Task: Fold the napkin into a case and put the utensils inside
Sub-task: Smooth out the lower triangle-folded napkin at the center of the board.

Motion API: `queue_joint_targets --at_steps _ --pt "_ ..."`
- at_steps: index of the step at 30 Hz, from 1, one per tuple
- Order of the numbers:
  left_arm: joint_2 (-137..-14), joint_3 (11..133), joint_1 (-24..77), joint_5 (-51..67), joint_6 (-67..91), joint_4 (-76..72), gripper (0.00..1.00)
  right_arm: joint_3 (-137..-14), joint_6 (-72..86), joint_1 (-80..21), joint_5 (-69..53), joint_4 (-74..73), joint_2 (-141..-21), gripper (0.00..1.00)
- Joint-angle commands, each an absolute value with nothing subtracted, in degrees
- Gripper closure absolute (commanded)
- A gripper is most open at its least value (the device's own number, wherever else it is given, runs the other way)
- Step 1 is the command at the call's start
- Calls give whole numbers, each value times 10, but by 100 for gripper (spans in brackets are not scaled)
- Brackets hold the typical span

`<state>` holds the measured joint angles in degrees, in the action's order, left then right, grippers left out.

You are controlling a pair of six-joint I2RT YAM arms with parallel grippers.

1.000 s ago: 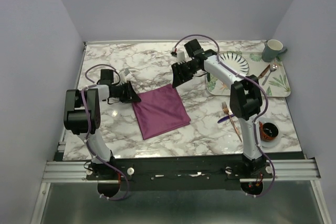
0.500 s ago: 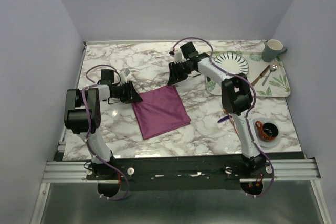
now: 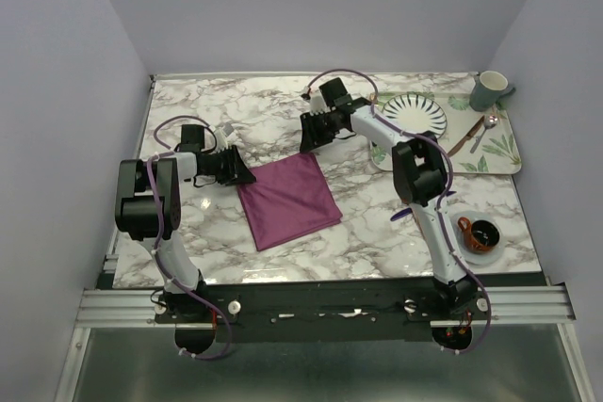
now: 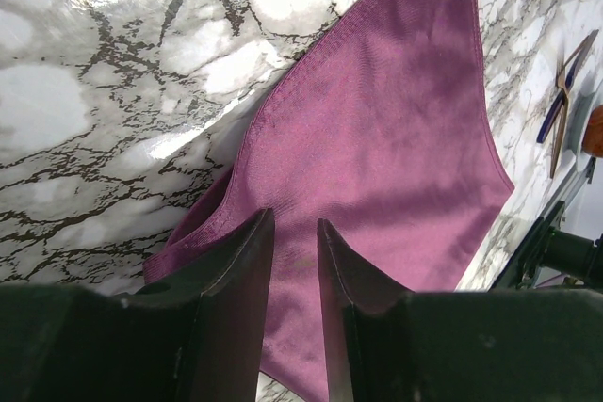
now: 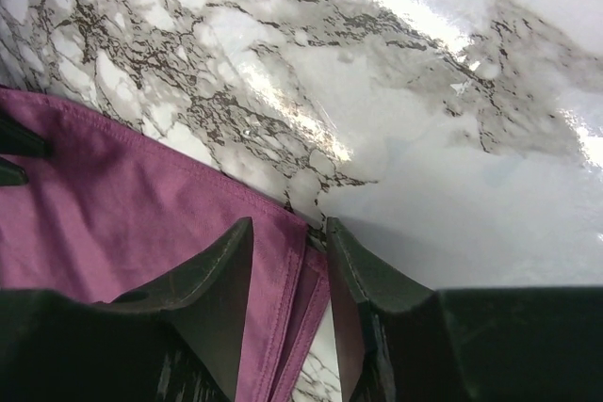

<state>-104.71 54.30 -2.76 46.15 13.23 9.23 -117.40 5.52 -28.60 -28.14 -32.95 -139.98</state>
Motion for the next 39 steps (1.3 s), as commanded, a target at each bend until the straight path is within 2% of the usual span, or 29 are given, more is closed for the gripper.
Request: queue_joint_targets --at_steps 1,5,10,16,20,39 --pt "-1042 550 -28 471 125 95 61 -1189 43 -301 -237 -330 -1411 57" --pt "-1045 553 -28 472 127 95 61 -1187 39 -304 -233 -335 -1410 57" --pt "-1047 554 -28 470 127 94 61 -1184 36 -305 -233 -336 -1407 66" --pt "-1047 554 -28 468 126 93 61 -1186 33 -304 -237 -339 -1407 82" --pt "-1047 552 -28 466 126 94 61 -1189 33 -304 -241 -339 -1402 99" --pt "-1023 520 -28 456 127 98 63 -1180 44 -305 -291 -329 -1360 99"
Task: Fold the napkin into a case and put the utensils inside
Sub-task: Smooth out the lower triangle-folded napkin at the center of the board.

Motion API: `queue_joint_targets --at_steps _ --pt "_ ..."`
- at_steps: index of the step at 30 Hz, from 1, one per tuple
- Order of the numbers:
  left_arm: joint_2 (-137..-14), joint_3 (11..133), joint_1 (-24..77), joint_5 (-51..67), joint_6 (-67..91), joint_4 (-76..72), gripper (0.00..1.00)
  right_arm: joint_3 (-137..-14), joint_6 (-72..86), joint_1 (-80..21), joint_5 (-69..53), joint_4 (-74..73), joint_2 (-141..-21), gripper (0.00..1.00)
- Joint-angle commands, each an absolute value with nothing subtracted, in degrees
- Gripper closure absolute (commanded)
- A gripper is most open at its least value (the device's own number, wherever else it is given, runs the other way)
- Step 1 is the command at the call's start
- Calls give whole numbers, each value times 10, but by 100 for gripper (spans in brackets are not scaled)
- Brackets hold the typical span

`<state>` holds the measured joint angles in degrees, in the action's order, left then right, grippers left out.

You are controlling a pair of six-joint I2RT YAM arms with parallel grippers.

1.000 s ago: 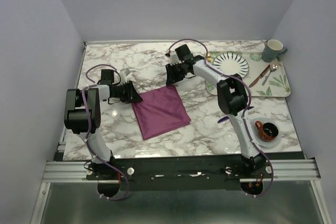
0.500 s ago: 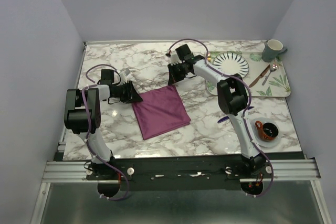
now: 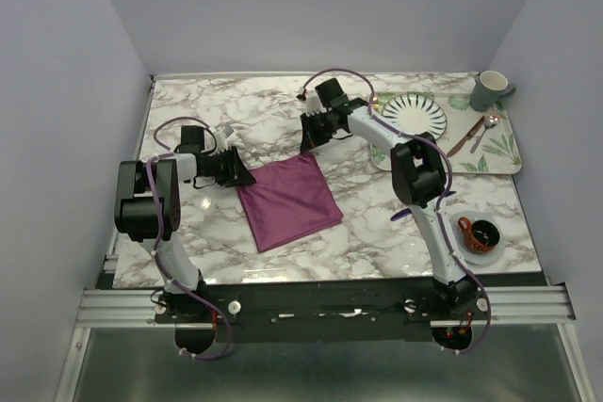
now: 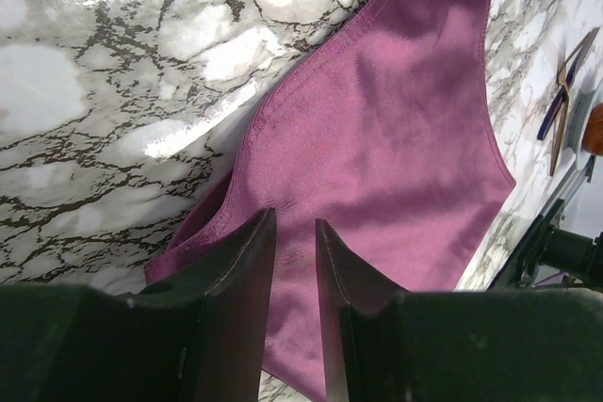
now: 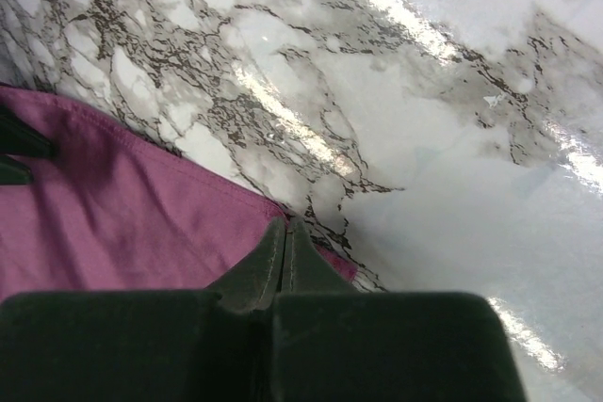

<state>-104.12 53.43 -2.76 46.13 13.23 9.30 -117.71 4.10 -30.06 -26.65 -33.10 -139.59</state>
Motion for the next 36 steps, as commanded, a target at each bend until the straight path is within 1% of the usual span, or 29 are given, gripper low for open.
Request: queue_joint_targets --at_steps 1,5,8,9,10,11,13,14,16,17,18,23,27,30,36 --pt "-1022 519 -28 456 127 100 63 -1179 44 -304 -293 -329 -1360 99" --pt "-1012 515 -28 452 127 102 61 -1172 45 -304 -303 -329 -1352 99" --pt "-1006 515 -29 453 127 100 55 -1172 43 -304 -313 -331 -1349 99" --pt "-1005 517 -30 455 126 101 55 -1173 40 -304 -316 -335 -1348 97" --pt "-1002 520 -29 455 123 105 55 -1174 38 -304 -315 -347 -1347 89" --pt "-995 530 -29 456 118 117 54 -1174 32 -304 -311 -355 -1346 71" --pt "-987 544 -28 454 83 136 54 -1172 25 -303 -296 -379 -1331 58" --pt "-980 565 -28 449 65 163 53 -1167 19 -301 -294 -386 -1324 48" --pt "-978 588 -26 439 15 193 53 -1145 18 -295 -305 -400 -1296 45" --pt "-980 611 -25 428 4 222 53 -1136 19 -289 -309 -403 -1287 37" --pt "-983 622 -19 422 -22 238 54 -1126 18 -287 -317 -407 -1276 35" --pt "-1011 682 20 368 -145 323 56 -1044 13 -272 -340 -438 -1220 34" --pt "-1026 689 46 323 -187 351 60 -970 11 -265 -352 -461 -1186 34" --pt "-1028 679 55 309 -199 352 60 -906 5 -262 -353 -459 -1160 34" --pt "-1027 665 62 316 -188 345 60 -859 11 -261 -358 -446 -1150 35"
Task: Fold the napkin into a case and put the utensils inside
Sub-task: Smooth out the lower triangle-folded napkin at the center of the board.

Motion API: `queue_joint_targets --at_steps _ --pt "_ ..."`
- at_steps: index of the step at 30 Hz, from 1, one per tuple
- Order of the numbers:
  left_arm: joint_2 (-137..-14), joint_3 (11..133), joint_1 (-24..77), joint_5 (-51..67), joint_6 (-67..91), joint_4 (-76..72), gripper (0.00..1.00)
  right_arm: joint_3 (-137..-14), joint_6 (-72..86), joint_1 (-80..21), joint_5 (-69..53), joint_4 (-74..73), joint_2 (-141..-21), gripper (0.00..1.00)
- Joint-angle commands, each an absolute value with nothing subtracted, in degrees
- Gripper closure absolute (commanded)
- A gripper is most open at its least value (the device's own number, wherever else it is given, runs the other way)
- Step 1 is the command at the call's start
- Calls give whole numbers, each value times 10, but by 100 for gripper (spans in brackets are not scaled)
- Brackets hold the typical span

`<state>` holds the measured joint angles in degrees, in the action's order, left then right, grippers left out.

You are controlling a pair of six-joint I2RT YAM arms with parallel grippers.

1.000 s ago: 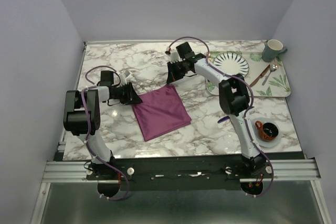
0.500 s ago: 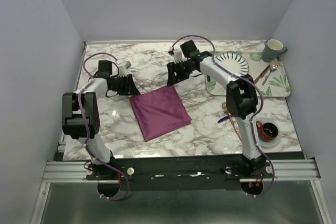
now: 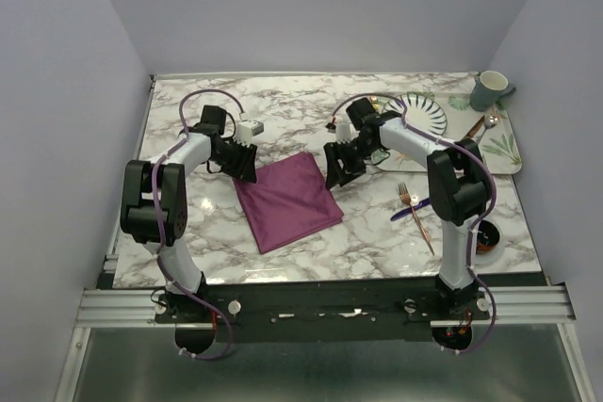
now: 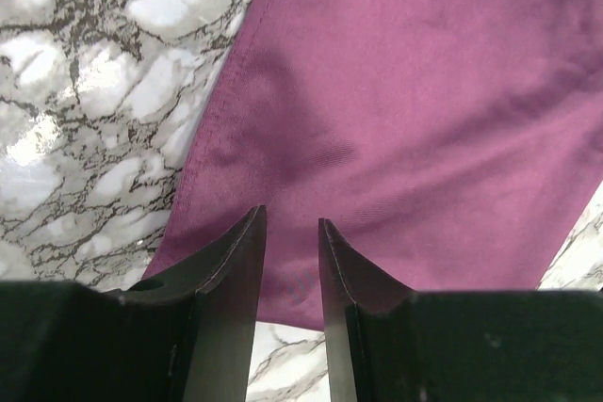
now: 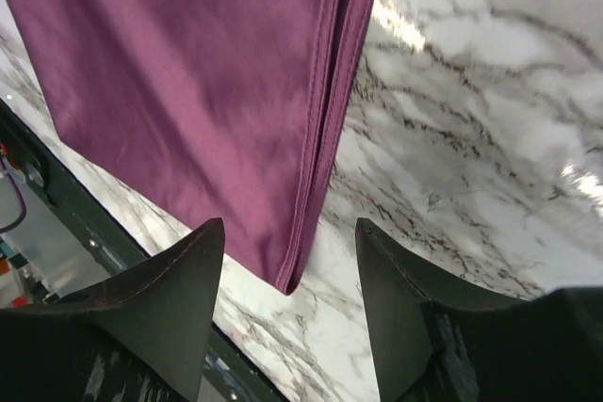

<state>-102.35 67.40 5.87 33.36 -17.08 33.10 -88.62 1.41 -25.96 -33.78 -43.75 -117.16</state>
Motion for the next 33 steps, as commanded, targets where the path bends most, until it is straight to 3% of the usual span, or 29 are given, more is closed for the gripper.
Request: queue_joint_targets --at_steps 1,7,19,33 --pt "-1027 664 62 316 -186 346 60 -859 12 -260 -359 -444 -1152 35" --pt "-1025 666 63 330 -178 344 60 -906 8 -261 -358 -425 -1175 40" --pt "-1029 685 59 384 -114 315 60 -1166 65 -263 -345 -383 -1340 55" --pt "-1028 679 40 397 -100 304 59 -1223 84 -279 -319 -353 -1411 57"
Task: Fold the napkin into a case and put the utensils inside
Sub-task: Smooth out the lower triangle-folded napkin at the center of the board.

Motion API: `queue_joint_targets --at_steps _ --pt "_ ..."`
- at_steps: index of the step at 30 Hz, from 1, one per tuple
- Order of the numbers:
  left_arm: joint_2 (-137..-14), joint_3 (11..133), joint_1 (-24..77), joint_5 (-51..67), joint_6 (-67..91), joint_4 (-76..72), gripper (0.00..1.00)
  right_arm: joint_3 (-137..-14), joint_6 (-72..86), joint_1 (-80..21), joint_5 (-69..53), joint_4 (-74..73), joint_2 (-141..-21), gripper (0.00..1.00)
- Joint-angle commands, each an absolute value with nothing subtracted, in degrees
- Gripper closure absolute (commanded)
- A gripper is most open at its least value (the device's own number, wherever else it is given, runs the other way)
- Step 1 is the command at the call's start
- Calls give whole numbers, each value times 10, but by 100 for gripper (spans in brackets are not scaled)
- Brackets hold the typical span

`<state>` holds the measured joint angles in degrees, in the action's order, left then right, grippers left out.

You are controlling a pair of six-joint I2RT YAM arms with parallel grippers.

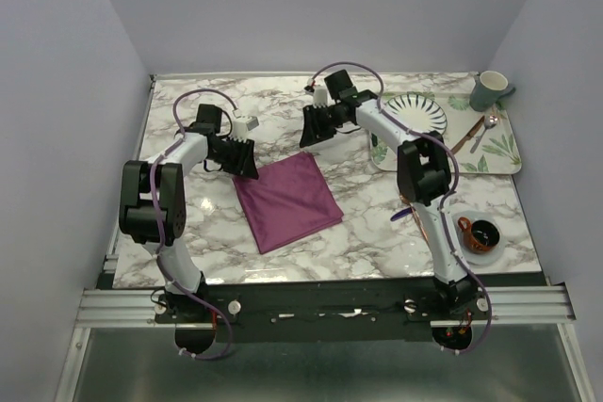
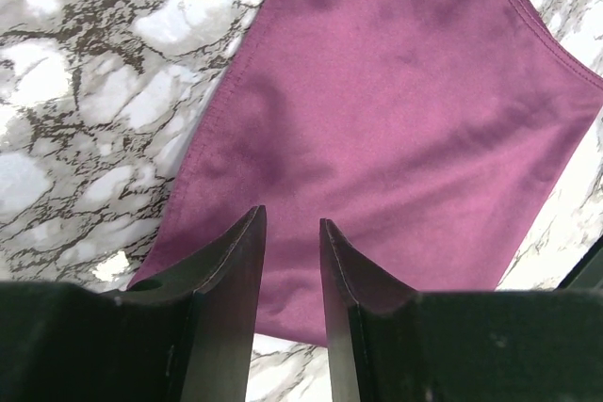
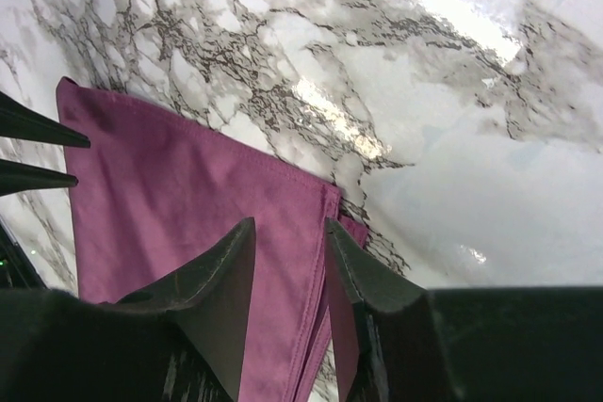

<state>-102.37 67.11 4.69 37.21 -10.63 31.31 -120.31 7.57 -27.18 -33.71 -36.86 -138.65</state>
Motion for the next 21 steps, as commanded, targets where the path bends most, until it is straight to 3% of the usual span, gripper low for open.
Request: queue_joint_targets --at_steps 1,21 --pt "-1027 679 40 397 -99 304 59 -1223 86 -280 -314 -352 -1414 58" --pt "-1021 678 28 401 -94 303 58 -1209 82 -307 -254 -365 -1422 61"
